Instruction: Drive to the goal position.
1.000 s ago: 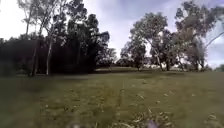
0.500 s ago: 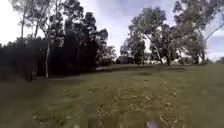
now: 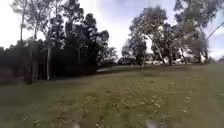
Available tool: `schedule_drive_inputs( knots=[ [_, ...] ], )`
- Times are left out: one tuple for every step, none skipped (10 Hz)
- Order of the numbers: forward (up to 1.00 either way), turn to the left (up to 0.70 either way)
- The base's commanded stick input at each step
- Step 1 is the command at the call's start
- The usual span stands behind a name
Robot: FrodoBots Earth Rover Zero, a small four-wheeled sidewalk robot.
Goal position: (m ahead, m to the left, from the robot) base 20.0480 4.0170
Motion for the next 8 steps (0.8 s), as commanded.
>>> schedule_drive_inputs(
  knots=[
    [0.70,-0.26],
    [0.70,-0.28],
    [0.70,-0.27],
    [0.70,-0.26],
    [0.70,0.00],
    [0.70,0.00],
    [0.70,0.00],
    [0.70,0.00]
  ],
)
